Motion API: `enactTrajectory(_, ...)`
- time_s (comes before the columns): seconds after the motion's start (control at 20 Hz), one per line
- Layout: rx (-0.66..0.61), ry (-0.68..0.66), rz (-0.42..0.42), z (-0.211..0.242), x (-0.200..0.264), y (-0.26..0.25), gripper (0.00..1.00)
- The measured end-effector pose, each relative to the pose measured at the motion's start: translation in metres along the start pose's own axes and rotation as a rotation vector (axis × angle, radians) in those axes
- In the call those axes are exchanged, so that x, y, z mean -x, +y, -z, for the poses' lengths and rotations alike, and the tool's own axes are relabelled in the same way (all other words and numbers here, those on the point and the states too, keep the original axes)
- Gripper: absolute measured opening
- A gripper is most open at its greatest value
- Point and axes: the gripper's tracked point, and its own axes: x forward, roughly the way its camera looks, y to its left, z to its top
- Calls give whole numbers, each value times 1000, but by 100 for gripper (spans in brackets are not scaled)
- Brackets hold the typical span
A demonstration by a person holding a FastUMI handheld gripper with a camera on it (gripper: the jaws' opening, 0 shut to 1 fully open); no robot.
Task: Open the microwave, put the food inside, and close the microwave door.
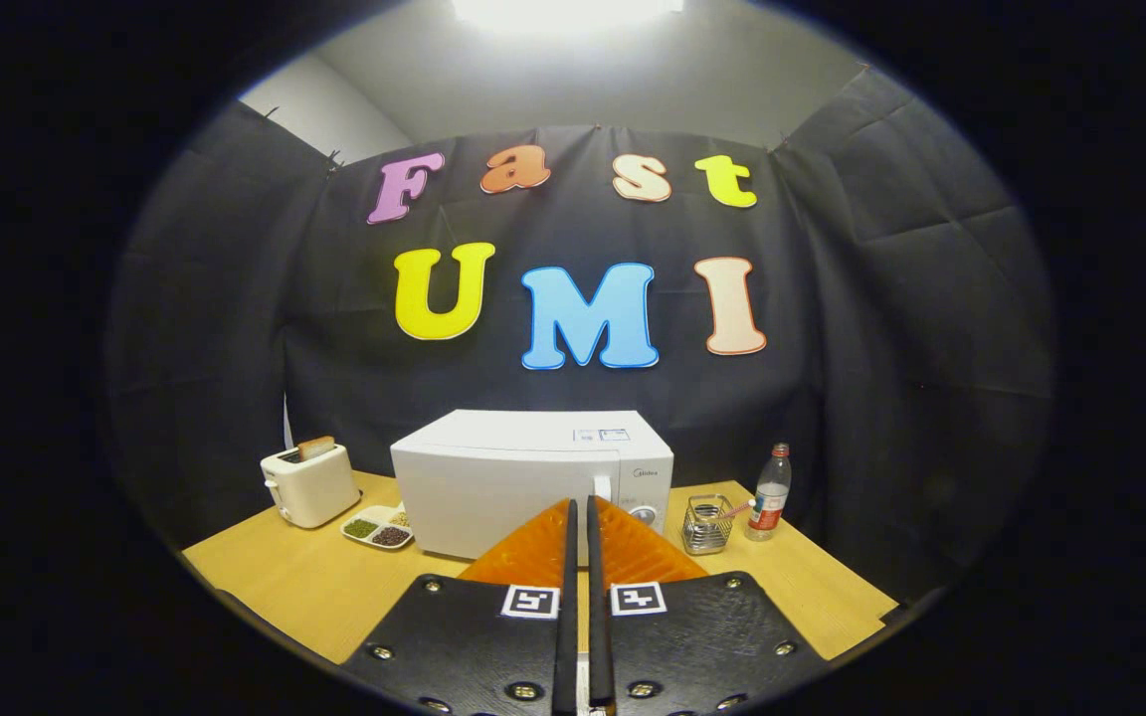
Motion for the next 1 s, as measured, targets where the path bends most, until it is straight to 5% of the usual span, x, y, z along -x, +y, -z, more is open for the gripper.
enactTrajectory(0.1,7,-4,-8,1,19,3,24)
enactTrajectory(0.15,12,-8,-12,1,27,3,47)
enactTrajectory(0.2,16,-15,-15,1,33,3,57)
enactTrajectory(0.3,18,-29,9,-1,44,0,96)
enactTrajectory(1.0,33,-106,9,-31,52,19,98)
